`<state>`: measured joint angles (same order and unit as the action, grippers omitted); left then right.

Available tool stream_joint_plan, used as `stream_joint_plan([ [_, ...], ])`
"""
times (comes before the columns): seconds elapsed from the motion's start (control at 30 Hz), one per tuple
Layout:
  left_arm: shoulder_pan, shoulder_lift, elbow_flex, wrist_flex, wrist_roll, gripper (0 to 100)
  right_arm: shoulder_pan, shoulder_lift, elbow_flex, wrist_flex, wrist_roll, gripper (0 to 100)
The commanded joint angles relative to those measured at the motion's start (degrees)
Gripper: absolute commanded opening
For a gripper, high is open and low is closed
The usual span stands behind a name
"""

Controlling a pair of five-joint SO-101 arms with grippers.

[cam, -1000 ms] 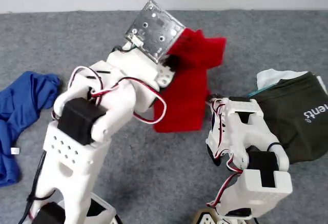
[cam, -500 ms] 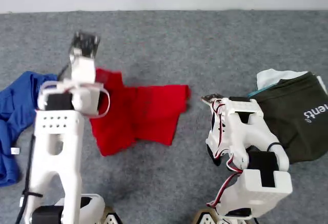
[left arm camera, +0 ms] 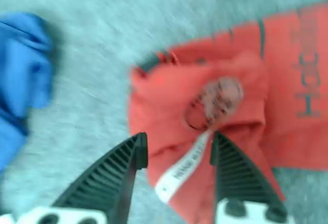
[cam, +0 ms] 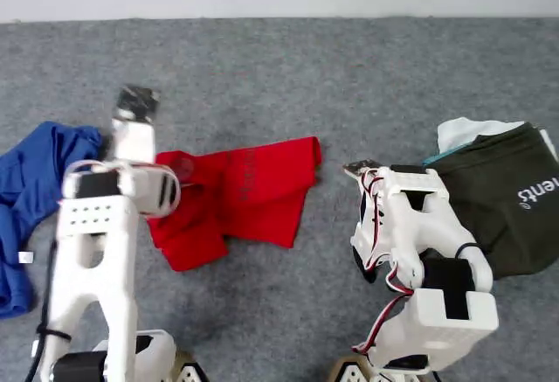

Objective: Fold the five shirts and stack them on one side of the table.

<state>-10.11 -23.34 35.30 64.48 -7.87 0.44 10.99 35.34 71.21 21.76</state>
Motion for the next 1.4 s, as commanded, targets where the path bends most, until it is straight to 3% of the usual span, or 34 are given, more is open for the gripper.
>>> stream_joint_plan([
  [0.0,-3.4,-1.2,-12.4,5.5,0.5,20,1.6,0.9,1.2,-3.7,-0.4,31.8],
  [0.17,-2.3,-1.2,-21.6,25.1,-0.8,20,1.6,0.9,1.2,-3.7,-0.4,31.8],
  [0.27,3.2,-1.3,-15.7,36.4,-8.7,20,1.6,0.9,1.2,-3.7,-0.4,31.8],
  [0.4,8.7,-1.0,-2.9,30.8,-15.6,20,1.6,0.9,1.2,-3.7,-0.4,31.8],
  [0.53,15.4,1.4,4.1,20.4,-13.3,20,1.6,0.9,1.2,-3.7,-0.4,31.8],
  [0.87,17.4,17.3,5.1,3.3,-12.4,20,1.6,0.9,1.2,-3.7,-0.4,31.8],
  [1.07,17.4,28.7,4.8,0.0,-12.4,20,1.6,0.9,1.2,-3.7,-0.4,31.8],
  [1.23,17.4,31.3,-0.9,4.6,-12.4,20,1.6,0.9,1.2,-3.7,-0.4,31.8],
  [1.37,17.3,31.2,-5.9,7.4,-12.7,11,1.6,0.9,1.2,-3.7,-0.4,31.8],
])
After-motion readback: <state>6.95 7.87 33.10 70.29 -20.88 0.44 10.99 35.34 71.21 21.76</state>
